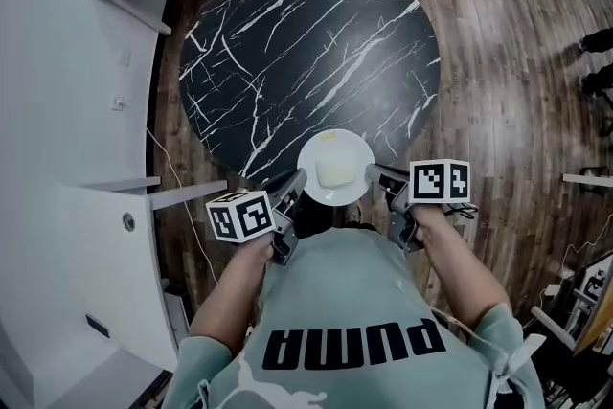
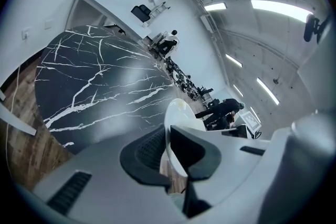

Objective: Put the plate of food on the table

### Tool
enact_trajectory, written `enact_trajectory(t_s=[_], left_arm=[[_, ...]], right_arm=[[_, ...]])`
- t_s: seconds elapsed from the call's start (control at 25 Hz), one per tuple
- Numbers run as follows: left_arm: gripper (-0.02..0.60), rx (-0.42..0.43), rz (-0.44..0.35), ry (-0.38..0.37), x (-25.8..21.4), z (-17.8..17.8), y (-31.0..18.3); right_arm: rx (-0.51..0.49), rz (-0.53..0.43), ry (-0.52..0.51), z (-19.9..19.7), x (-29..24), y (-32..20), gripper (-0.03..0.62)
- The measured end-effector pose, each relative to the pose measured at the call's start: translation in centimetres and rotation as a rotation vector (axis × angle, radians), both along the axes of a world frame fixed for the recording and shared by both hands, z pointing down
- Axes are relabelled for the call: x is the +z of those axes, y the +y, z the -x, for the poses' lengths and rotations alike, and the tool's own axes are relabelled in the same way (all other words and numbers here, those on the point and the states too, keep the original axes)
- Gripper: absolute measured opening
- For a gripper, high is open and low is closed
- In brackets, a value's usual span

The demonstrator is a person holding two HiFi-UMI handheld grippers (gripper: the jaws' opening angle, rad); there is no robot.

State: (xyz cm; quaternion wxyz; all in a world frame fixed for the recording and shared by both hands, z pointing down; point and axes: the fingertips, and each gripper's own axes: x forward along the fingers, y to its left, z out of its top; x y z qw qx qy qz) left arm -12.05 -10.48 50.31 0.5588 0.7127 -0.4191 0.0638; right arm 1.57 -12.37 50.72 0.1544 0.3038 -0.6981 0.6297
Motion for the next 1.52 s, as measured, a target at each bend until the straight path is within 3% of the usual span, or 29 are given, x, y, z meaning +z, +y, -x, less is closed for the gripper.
enact_trajectory(t_s=[0.72,1.52], left_arm=[[0.038,0.073,0.063,-0.049,5.3,2.6,-8.4],[0.046,0.176,0.128,-0.151,13.5,3.3,-13.1]], right_arm=[[0.041,0.037,0.045,2.5,4.6,-7.8,0.034],[0.096,0.096,0.103,3.1,12.7,-11.9,0.037]])
